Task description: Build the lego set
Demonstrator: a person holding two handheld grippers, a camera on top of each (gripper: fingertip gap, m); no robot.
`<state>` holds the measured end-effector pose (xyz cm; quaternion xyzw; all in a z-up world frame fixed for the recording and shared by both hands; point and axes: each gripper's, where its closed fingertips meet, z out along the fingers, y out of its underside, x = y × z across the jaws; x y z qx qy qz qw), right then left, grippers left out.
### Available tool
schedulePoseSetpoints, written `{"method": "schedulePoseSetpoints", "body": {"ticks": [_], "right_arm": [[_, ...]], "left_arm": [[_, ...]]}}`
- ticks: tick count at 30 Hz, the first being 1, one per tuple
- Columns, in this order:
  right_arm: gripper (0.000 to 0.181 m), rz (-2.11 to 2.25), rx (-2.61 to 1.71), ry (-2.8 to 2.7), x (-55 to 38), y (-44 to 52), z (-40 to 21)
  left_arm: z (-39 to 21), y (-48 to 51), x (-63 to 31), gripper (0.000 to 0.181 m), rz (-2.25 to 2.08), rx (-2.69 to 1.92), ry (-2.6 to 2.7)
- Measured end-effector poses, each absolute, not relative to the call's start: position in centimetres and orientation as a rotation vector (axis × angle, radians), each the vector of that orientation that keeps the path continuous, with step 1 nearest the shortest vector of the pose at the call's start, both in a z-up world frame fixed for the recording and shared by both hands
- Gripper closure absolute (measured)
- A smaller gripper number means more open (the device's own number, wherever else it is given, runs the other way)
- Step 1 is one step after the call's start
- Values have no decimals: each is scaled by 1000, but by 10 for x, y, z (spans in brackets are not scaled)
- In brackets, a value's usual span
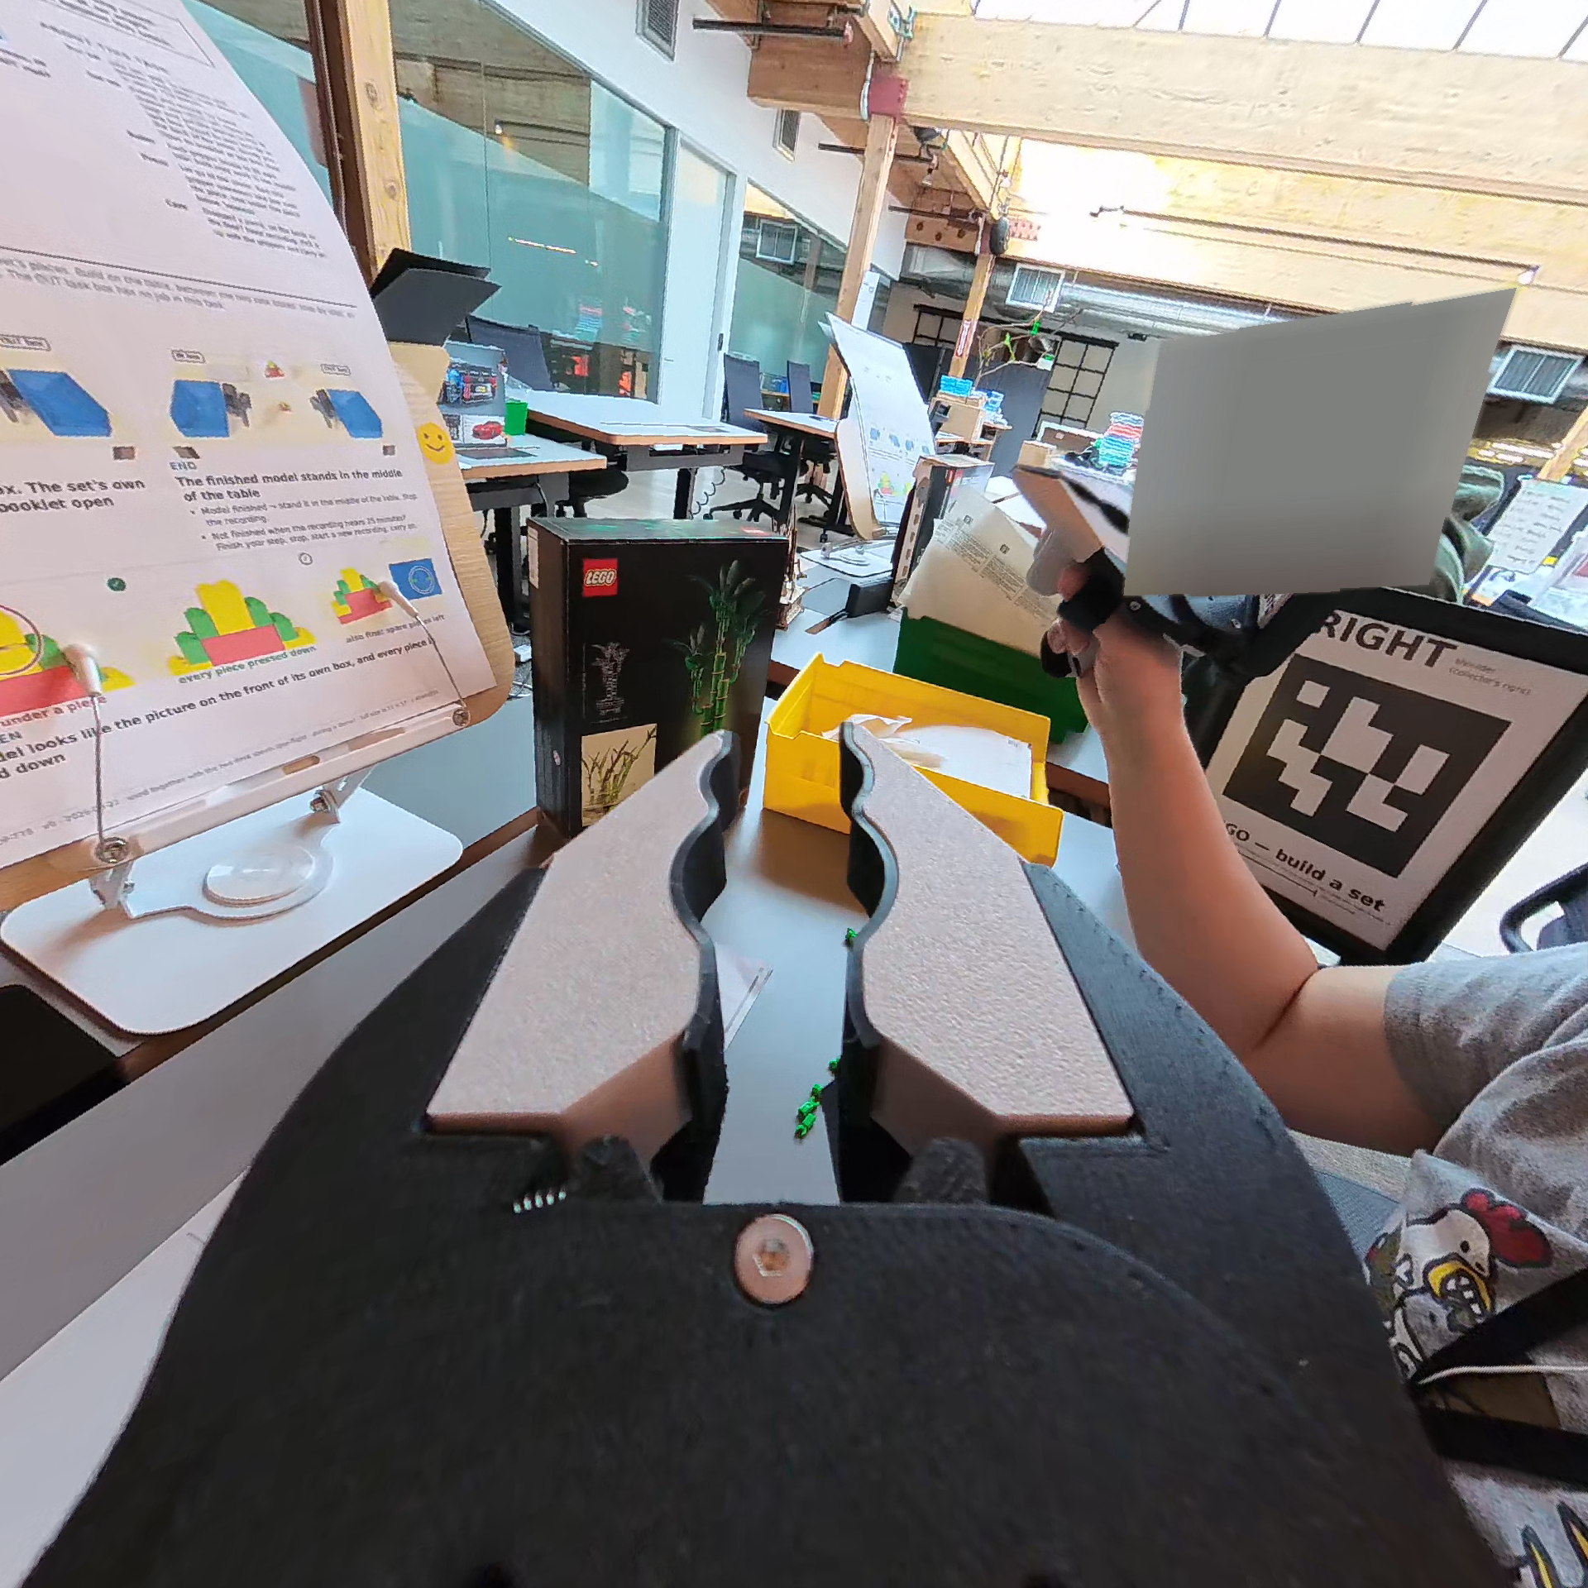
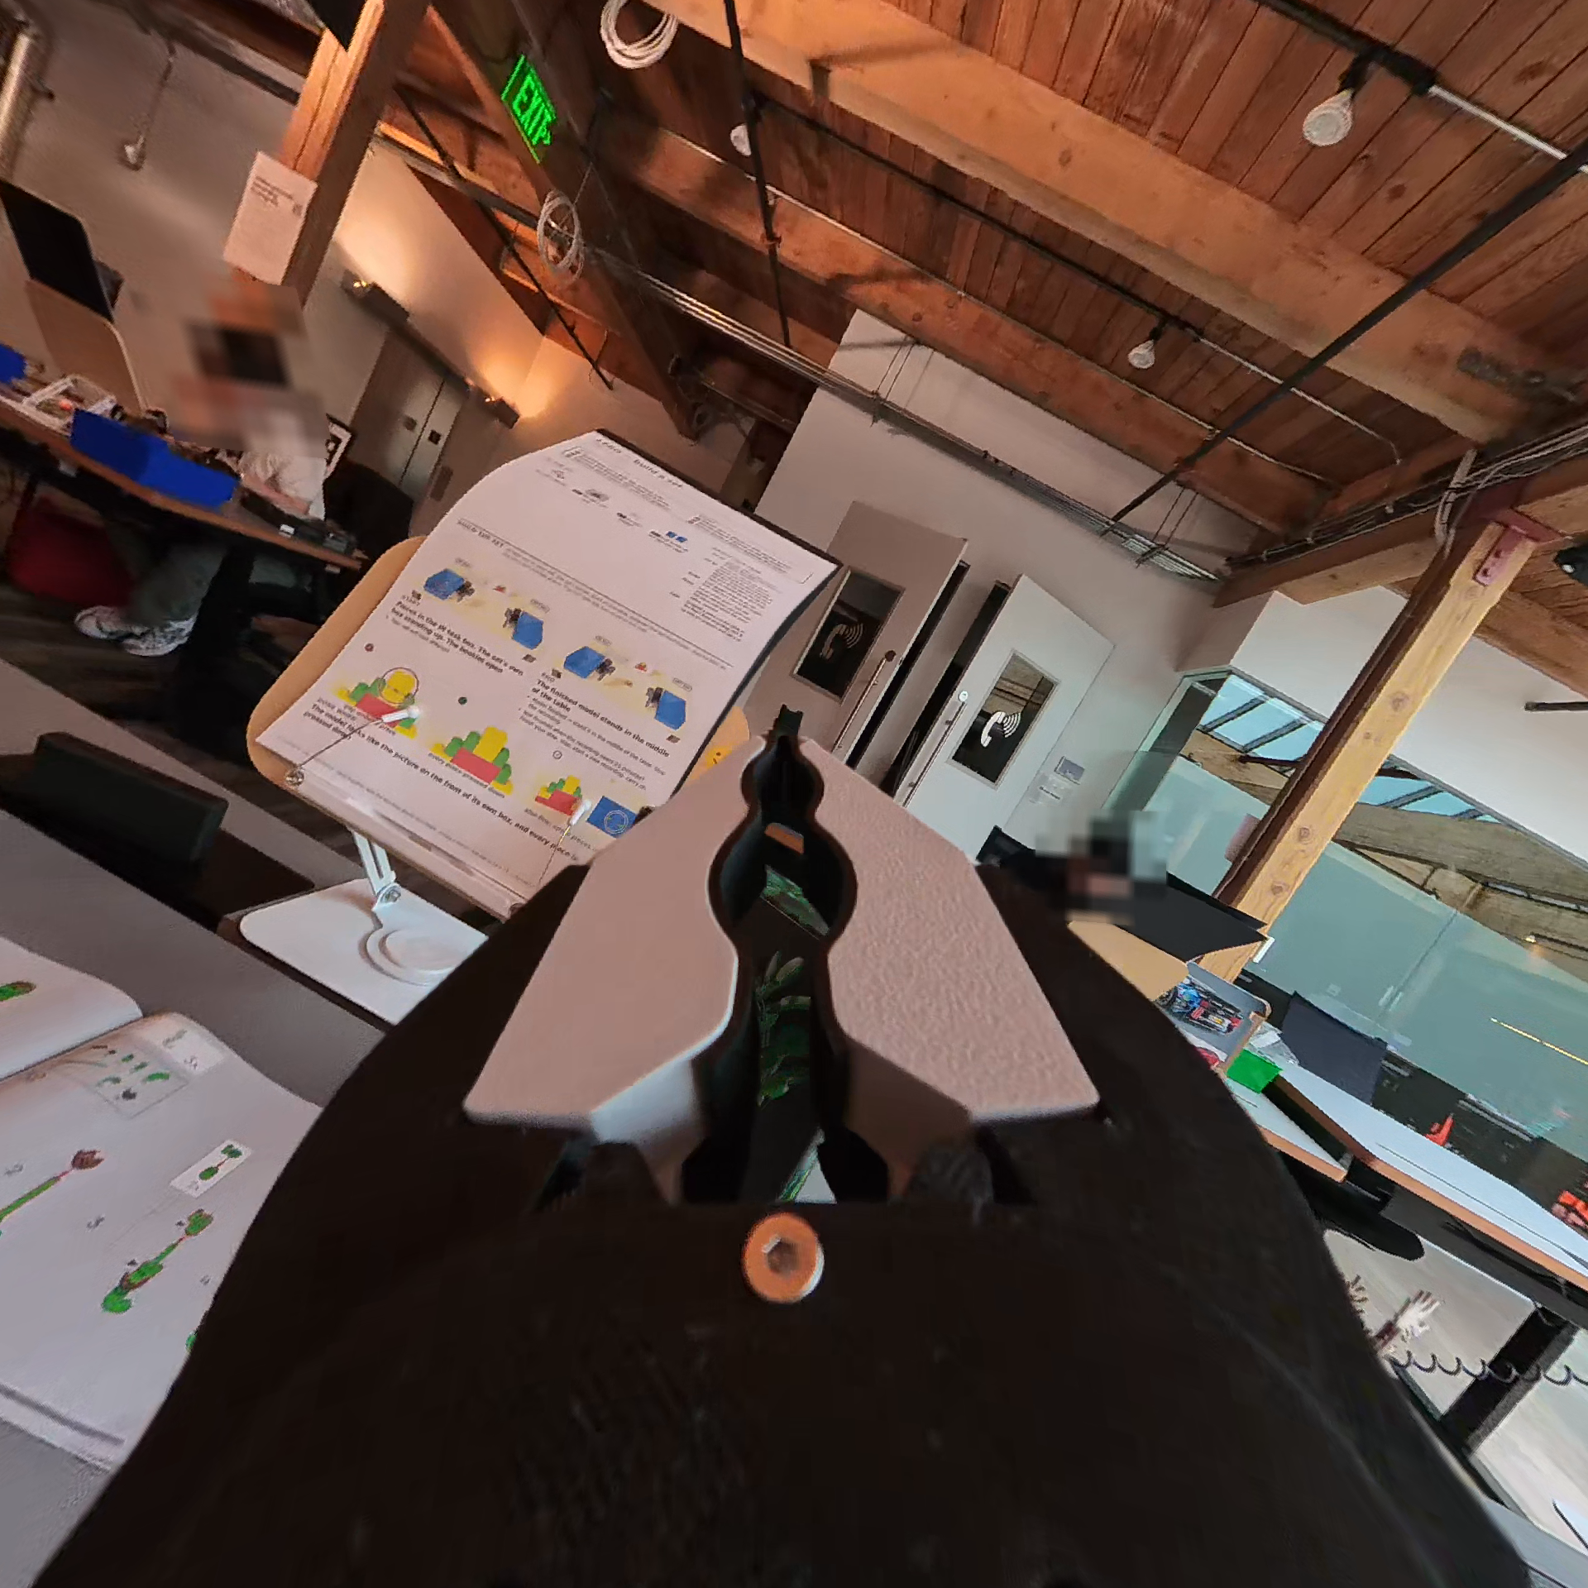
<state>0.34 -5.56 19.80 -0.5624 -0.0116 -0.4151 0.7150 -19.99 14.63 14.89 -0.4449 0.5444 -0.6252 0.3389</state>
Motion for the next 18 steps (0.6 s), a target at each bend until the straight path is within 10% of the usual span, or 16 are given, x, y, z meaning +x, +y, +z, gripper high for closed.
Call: {"method": "schedulePoseSetpoints", "body": {"ticks": [18], "right_arm": [[170,-402,-2487,140,30,-19,-25]], "left_arm": [[131,134,-186,165,-1460,-1203,1495]]}}
